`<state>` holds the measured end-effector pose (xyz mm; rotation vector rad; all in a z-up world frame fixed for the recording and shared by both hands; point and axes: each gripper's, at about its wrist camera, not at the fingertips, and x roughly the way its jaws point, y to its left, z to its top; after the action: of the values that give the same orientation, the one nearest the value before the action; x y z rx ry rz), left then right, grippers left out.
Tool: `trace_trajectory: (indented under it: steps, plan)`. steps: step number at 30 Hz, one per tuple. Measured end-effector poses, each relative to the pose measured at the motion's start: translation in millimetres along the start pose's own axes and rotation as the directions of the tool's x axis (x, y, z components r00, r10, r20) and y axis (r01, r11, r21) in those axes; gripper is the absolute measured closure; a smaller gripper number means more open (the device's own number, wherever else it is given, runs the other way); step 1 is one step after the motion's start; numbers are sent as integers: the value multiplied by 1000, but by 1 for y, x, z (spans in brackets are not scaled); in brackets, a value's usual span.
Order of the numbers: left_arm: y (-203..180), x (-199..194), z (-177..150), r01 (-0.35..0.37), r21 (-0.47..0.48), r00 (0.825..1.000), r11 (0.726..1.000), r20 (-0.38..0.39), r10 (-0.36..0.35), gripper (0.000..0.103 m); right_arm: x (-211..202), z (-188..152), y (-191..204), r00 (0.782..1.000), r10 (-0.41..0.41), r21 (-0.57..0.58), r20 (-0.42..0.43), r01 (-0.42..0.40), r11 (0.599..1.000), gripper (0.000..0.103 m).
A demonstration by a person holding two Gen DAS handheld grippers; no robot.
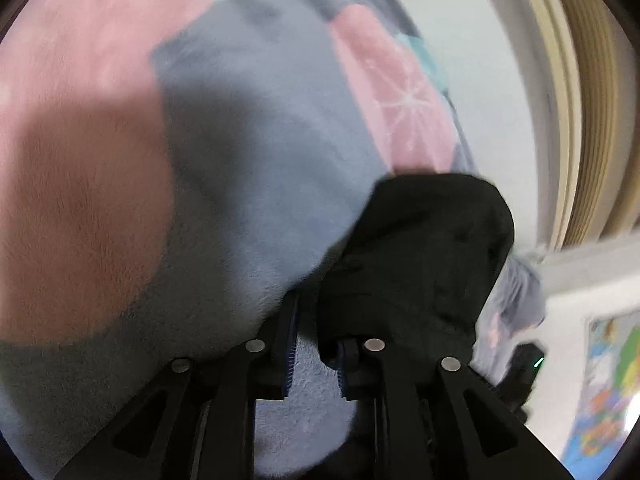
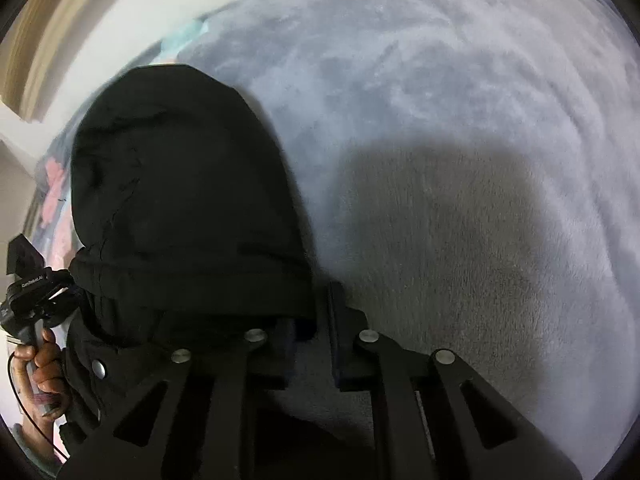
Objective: Fold large clothes
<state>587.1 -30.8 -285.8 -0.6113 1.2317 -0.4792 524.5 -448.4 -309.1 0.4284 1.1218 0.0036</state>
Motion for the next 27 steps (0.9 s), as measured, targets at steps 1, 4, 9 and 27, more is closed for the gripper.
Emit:
trace_trajectory:
  steps: [1,4,9,27]
  plan:
    - [-14,-5,-3,-59,77,998,995,6,59,82,-2,2,1,1000,5,-5,-10,-5,1000,86]
    - [-47,-27,-13,-174,220,985,960,48,167,76,-16,6,8,999,-33,-75,-25,31,997,73]
    - [-93,-85,-32,-330,359,936,873,247,252,60,-72,-5,6,998,-32,-134,52,39,990,43]
    - [-106,50,-27,-236,401,971,885,66,229,46,25,17,69,991,-131,-222,-36,120,968,19]
